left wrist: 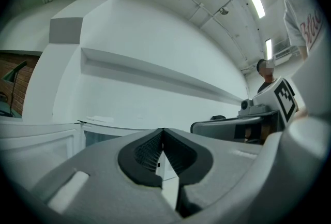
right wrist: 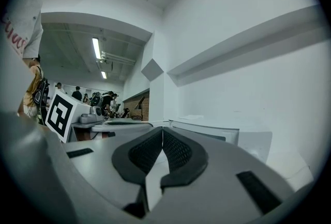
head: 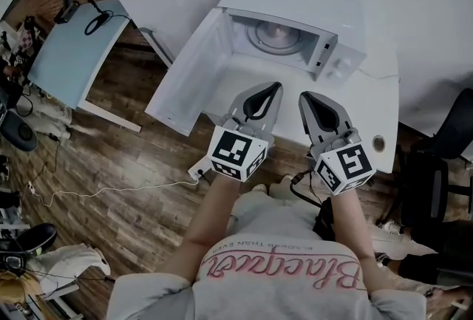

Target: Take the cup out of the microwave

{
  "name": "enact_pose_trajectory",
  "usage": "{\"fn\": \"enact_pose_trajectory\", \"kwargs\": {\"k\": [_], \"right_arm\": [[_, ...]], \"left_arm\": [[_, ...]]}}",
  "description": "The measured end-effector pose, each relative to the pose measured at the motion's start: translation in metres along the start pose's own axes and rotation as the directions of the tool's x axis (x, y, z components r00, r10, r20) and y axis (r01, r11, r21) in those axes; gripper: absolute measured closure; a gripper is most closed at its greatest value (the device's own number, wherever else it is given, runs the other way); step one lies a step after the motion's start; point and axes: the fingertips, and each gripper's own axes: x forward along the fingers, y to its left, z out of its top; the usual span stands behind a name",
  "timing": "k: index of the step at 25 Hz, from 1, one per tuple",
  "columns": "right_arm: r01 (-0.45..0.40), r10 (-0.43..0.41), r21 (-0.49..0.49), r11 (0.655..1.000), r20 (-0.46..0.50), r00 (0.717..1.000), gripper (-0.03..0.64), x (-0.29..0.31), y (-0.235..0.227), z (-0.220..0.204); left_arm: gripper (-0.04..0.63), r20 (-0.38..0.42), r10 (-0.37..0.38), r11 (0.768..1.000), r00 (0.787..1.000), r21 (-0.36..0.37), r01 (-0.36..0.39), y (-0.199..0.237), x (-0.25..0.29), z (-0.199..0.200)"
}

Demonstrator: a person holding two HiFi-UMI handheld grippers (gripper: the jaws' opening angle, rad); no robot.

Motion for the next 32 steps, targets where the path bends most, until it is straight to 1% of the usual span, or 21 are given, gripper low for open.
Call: {"fn": "enact_pose_trajectory", "kwargs": {"k": [5,11,17,20,24,26,29,32], "right_arm": [[0.009,-0.009,-0.010,1.000,-0.008,1.000,0.604,0.004,-0.016,-0.006],[0.025,-0.025,0.002,1.000,-0.006,1.000,0.604,0.011,-0.043,-0.008],[0.034,-0.034,0.007,0.999,-0.015,0.999,0.604,0.013,-0.082,-0.008],[0.020,-0.020,0.013,1.000,-0.019,1.000,0.604,0.016,-0.097,-0.012],[-0.032,0.032,0.000,0.999,-0.034,0.999,0.604,0.020,-0.106,-0.020],[-0.058,0.058,0.004,0.998,-0.040,0.998,0.604,0.020,-0.105,-0.024],[-0.089,0.090,0.015,0.996,-0.039,0.995,0.604,0.021,-0.107,-0.027],[-0.104,0.105,0.022,0.994,-0.044,0.994,0.604,0.022,-0.109,-0.033]], "left_arm": [[0.589,-0.009,0.007,1.000,1.000,-0.013,-0.007,0.006,0.015,-0.007],[0.590,-0.035,-0.002,1.000,0.999,0.018,0.003,0.007,0.041,-0.011],[0.589,-0.044,0.005,0.999,0.999,0.045,-0.003,0.004,0.080,-0.011],[0.589,-0.039,0.022,0.999,0.999,0.043,-0.021,0.004,0.094,-0.013],[0.583,-0.039,0.066,0.998,0.997,0.012,-0.066,0.008,0.103,-0.020],[0.527,-0.059,0.084,0.996,0.995,0.003,-0.084,0.009,0.105,-0.027],[0.483,-0.067,0.121,0.993,0.990,0.005,-0.121,0.010,0.106,-0.032],[0.421,-0.071,0.126,0.992,0.990,-0.012,-0.127,0.007,0.106,-0.040]]}}
